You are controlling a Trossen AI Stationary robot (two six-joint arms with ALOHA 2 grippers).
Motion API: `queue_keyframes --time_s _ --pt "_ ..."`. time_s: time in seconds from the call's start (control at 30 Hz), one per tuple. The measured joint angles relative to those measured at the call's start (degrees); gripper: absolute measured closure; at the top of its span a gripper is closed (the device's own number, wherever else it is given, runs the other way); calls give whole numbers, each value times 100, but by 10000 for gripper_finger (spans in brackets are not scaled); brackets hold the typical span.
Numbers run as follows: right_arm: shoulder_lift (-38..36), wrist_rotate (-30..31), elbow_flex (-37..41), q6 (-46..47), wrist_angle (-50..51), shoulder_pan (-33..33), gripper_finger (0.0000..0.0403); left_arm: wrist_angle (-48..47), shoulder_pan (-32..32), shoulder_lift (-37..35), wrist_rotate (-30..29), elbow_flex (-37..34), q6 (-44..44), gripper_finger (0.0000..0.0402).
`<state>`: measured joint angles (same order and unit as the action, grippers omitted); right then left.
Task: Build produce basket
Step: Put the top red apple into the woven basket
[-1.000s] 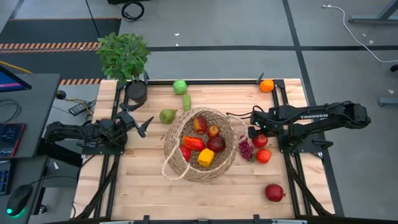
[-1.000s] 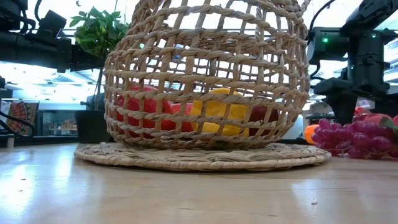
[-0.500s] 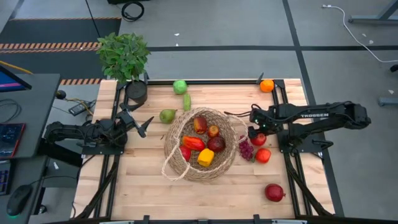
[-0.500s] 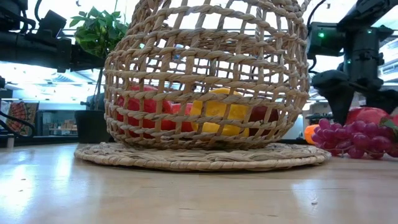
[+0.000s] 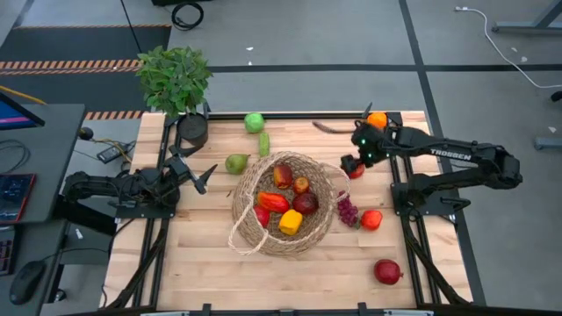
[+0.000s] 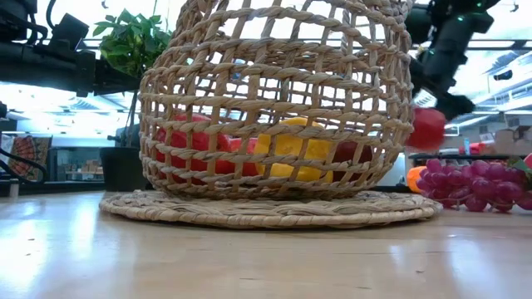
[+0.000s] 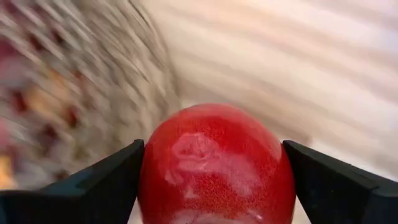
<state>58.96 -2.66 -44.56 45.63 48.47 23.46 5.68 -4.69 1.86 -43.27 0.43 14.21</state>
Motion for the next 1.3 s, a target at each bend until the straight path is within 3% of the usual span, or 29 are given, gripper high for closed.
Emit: queue_keyframes --time_s 0.23,0.6,0.87,1.07,1.3 --pt "0 -235 -383 -98 -1404 350 31 1 2 1 -1 0 -1 14" --pt "0 -749 -393 1140 -4798 433 30 0 0 0 0 0 -2 14" --pt "2 -802 -395 1526 -5466 376 30 1 1 0 1 0 0 14" --pt "2 -1301 -395 874 -6147 212 30 -1 0 -1 -1 0 -1 14" --pt "2 -1705 -395 732 -7464 125 30 1 2 1 1 0 -1 14"
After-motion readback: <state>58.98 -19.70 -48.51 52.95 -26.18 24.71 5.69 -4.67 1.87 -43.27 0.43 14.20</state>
